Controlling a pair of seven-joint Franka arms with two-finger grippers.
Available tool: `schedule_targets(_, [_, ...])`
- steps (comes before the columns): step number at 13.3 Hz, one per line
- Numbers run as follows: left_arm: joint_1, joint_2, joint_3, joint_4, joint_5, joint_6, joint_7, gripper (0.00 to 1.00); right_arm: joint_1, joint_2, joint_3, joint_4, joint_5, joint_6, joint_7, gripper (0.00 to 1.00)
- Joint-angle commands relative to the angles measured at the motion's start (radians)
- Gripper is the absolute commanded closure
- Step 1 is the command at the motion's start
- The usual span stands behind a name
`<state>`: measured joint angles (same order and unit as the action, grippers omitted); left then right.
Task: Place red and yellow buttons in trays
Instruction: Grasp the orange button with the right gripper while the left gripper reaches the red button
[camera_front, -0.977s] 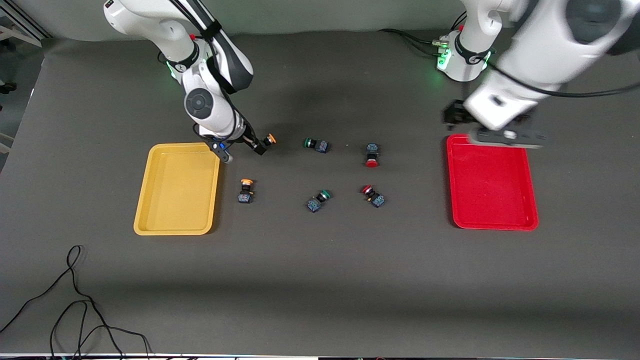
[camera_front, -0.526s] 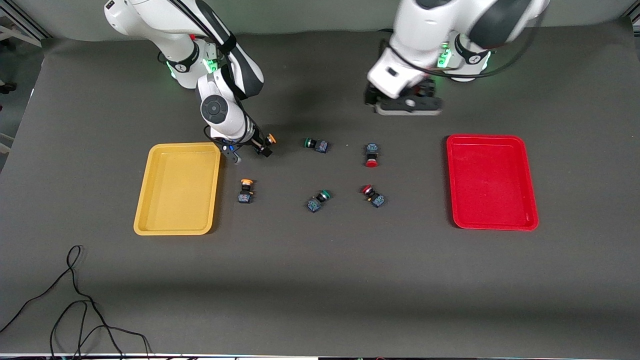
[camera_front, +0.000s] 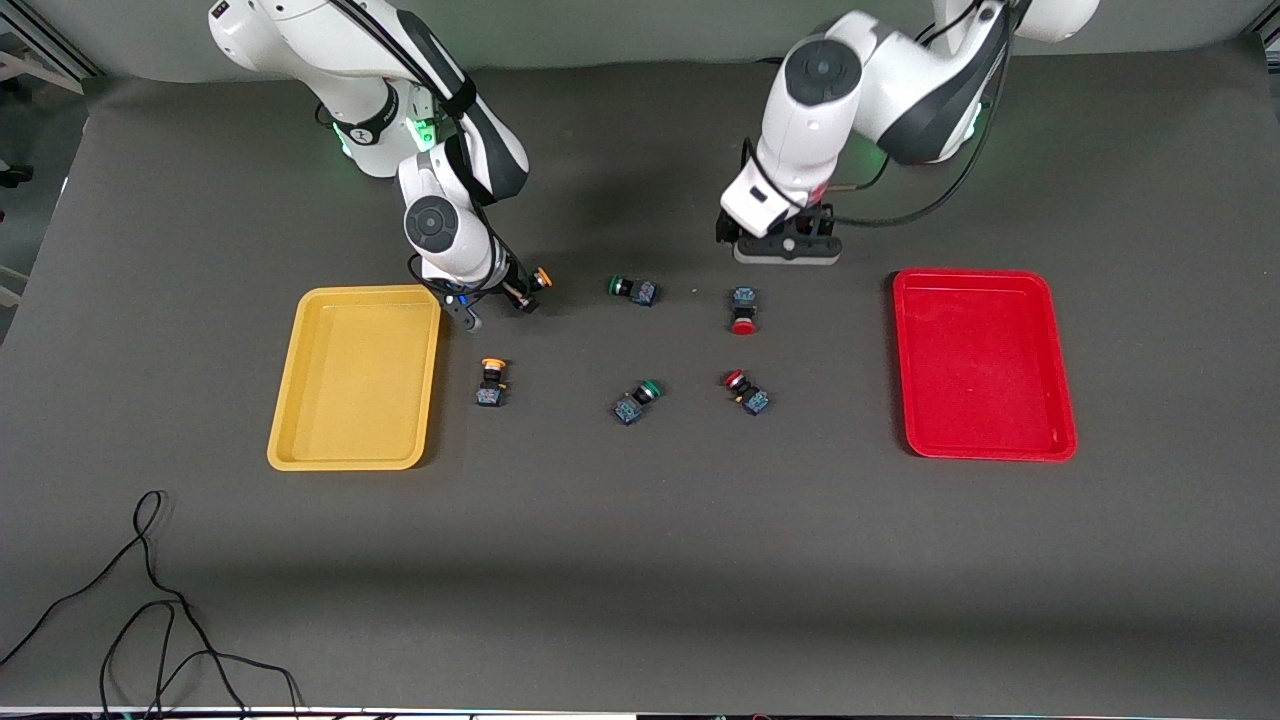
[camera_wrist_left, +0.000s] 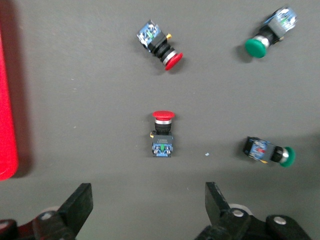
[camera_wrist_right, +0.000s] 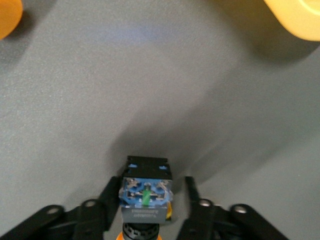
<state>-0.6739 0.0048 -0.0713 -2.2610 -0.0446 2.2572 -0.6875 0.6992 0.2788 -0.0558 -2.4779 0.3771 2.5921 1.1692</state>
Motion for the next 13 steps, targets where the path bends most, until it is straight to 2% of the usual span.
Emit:
schedule_targets(1, [-0.027, 0.137, 0.01, -0.002, -0.005, 0.115, 0.009, 0.0, 0.005, 0.002, -0.013, 0.011, 0.02, 0.004, 0.0, 0.65])
schedule_targets(3, [-0.027, 0.237, 0.01, -0.002, -0.005, 0.224, 0.003, 0.0, 0.0, -0.038, -0.041, 0.029, 0.019, -0.071, -0.008, 0.69])
schedule_targets(6, [-0.027, 0.326, 0.01, 0.001, -0.005, 0.327, -0.001, 0.0, 0.002, -0.14, -0.142, 0.108, -0.01, -0.304, -0.074, 0.71])
schedule_targets(7, [-0.027, 0.345, 0.01, 0.004, -0.005, 0.334, -0.001, 0.03, 0.003, -0.185, -0.194, 0.125, -0.058, -0.36, -0.107, 0.71])
schedule_targets(8, [-0.029, 0.359, 0.01, 0.008, -0.003, 0.337, -0.003, 0.08, 0.003, -0.225, -0.241, 0.129, -0.137, -0.409, -0.13, 0.71])
schedule_targets(9, [-0.029, 0.368, 0.01, 0.008, -0.001, 0.35, -0.001, 0.09, 0.003, -0.251, -0.278, 0.131, -0.208, -0.426, -0.163, 0.71])
schedule_targets(10, [-0.03, 0.371, 0.01, 0.008, -0.001, 0.354, -0.003, 0.19, 0.003, -0.268, -0.3, 0.129, -0.252, -0.441, -0.208, 0.71])
schedule_targets(13, [-0.036, 0.382, 0.01, 0.008, -0.001, 0.354, -0.004, 0.46, 0.003, -0.253, -0.416, 0.12, -0.268, -0.454, -0.363, 0.71])
